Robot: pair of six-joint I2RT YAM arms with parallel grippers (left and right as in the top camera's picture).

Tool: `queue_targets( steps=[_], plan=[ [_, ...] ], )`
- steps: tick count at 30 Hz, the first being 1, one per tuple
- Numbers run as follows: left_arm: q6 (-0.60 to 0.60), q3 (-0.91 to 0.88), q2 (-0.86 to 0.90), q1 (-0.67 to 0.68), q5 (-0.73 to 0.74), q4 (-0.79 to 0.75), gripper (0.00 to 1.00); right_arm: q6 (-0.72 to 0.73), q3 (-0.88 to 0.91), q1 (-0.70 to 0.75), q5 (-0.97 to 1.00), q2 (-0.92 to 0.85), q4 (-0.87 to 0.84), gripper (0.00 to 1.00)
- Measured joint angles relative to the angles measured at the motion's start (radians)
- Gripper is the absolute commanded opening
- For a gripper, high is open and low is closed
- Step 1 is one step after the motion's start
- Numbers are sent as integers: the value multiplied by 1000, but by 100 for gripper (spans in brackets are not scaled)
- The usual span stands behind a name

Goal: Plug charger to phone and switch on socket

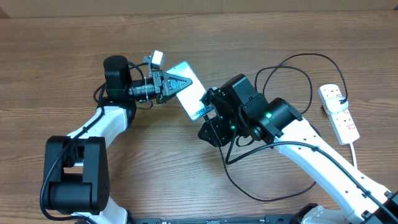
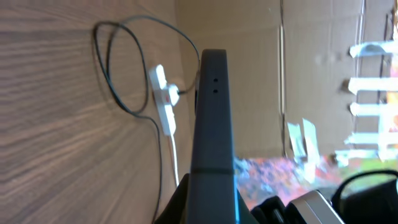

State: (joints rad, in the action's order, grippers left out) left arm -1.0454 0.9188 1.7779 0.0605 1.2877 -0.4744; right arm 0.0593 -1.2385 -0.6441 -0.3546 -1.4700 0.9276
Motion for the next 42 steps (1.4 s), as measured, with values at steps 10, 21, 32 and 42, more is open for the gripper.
queue_targets(
  steps=[10,21,32,42],
  plan=[
    [-1,0,0,-1,-40,0,4,0,0,0,73,-55,-27,27],
    [-1,0,0,-2,-4,0,4,0,0,0,114,-65,-105,4],
    [24,6,0,-10,-21,-11,4,1,5,0,125,-75,-167,4],
    [59,26,0,-10,-49,-19,4,27,32,3,120,-78,-256,4]
  ],
)
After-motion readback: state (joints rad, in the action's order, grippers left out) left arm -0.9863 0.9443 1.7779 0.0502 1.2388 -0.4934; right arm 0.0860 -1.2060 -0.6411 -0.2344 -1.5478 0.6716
